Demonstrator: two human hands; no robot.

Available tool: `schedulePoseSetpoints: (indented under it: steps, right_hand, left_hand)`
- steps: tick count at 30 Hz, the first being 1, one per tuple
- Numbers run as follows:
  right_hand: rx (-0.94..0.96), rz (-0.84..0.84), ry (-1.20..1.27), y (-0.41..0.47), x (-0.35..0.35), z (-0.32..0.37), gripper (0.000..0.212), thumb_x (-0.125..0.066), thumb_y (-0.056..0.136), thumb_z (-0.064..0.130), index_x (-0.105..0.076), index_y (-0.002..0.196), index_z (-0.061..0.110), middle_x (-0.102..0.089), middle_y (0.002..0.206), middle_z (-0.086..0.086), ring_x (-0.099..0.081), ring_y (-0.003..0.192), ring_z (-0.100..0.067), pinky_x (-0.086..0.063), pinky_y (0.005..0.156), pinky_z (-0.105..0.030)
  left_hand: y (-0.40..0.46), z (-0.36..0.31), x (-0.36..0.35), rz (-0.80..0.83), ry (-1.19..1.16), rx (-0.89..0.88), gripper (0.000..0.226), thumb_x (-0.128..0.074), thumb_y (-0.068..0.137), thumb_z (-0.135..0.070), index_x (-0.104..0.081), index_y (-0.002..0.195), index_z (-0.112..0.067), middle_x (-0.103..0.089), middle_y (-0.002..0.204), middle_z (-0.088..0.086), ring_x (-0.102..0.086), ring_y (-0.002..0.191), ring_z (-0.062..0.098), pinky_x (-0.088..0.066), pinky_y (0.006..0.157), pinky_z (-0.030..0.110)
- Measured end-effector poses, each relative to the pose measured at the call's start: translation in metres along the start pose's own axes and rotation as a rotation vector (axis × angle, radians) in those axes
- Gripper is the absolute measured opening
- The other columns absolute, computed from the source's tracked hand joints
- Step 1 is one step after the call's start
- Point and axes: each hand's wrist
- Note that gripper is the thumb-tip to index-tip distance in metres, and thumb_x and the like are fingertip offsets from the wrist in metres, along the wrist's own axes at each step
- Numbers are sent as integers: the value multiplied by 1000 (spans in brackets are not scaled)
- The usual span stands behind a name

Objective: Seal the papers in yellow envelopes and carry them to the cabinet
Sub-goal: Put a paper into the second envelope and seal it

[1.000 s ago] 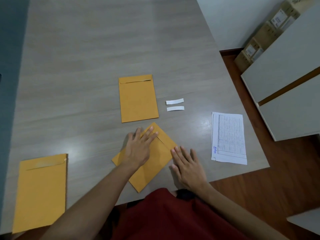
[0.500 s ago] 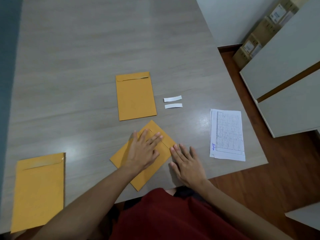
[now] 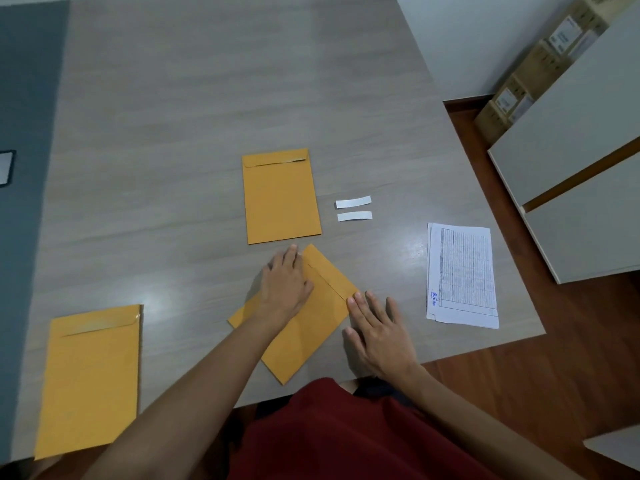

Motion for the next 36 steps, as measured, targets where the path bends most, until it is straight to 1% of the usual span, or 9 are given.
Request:
schedulePoseSetpoints:
  steps: [3, 6, 11, 14, 16, 23, 26, 29, 36]
  right_hand:
    - [-6, -34, 18, 2, 5, 2, 57, -30, 101, 46, -38, 148, 15, -39, 153, -3, -25, 146, -24, -21, 114, -53]
    - [-26, -49, 92, 2, 10, 7, 56, -29, 100, 43, -40, 147, 14, -38, 154, -4, -22, 147, -26, -15, 116, -51]
    - [-144, 16, 415, 19, 27, 17, 67, -33, 102, 47, -3, 156, 22, 2, 163, 3, 8, 150, -14, -3, 121, -47]
    - [-250, -91, 797, 42, 57, 32, 75, -55, 96, 38, -12, 155, 21, -30, 157, -2, -37, 139, -14, -37, 111, -34]
    - [-285, -112, 953, 65, 76, 42, 70, -61, 93, 30, -24, 152, 28, -57, 131, 2, -62, 99, -2, -51, 82, -20]
    - [-450, -214, 1042, 167, 120, 48, 48, -66, 88, 20, -52, 134, 27, -57, 86, 13, -56, 80, -4, -48, 78, -28]
    - [-438, -260, 986, 202, 131, 46, 45, -64, 89, 17, -53, 133, 21, -63, 99, 6, -61, 92, -14, -47, 82, -29]
    - [-414, -270, 865, 235, 135, 43, 39, -62, 90, 13, -57, 129, 12, -60, 117, -12, -58, 109, -27, -47, 90, -32]
    - [-418, -163, 667, 276, 127, 39, 33, -60, 91, 19, -56, 120, 3, -55, 113, -17, -52, 108, -30, -47, 91, -37]
  left_hand:
    - [0, -2, 0, -184, -299, 55, 70, -67, 89, -38, -37, 147, -13, -46, 142, 8, -39, 130, 26, -34, 102, 34]
    - [3, 5, 7, -113, -563, 247, 68, -81, 78, -34, -50, 136, -18, -57, 127, 7, -49, 120, 28, -40, 94, 35]
    - [12, 35, 17, 39, -1280, 383, 28, -82, 80, -21, -70, 100, -5, -71, 104, 8, -66, 105, 29, -55, 91, 42]
    - [23, 54, 36, -103, -1533, 470, 39, -83, 78, -22, -64, 108, -6, -67, 118, 11, -64, 107, 24, -52, 99, 43]
    - [36, 64, 50, -202, -1653, 551, 49, -83, 78, -21, -60, 119, -5, -62, 126, 13, -62, 113, 24, -49, 103, 43]
    - [86, 93, 76, -406, -1613, 595, 41, -80, 81, -9, -67, 120, -8, -70, 117, 9, -67, 102, 19, -53, 96, 36]
    - [105, 98, 73, -382, -1442, 566, 56, -75, 82, -3, -59, 134, -9, -65, 129, 5, -62, 103, 11, -50, 91, 26]
    - [127, 98, 75, -351, -1357, 519, 68, -72, 83, -2, -46, 146, -11, -57, 141, 4, -58, 119, 16, -47, 105, 37]
    - [156, 100, 78, -304, -1184, 473, 70, -70, 88, -11, -39, 150, -16, -46, 151, 3, -45, 137, 17, -38, 114, 35]
Point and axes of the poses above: each hand's wrist, its own y-axis towards the middle knuckle, its own x-axis out of the back of the hand, z = x × y
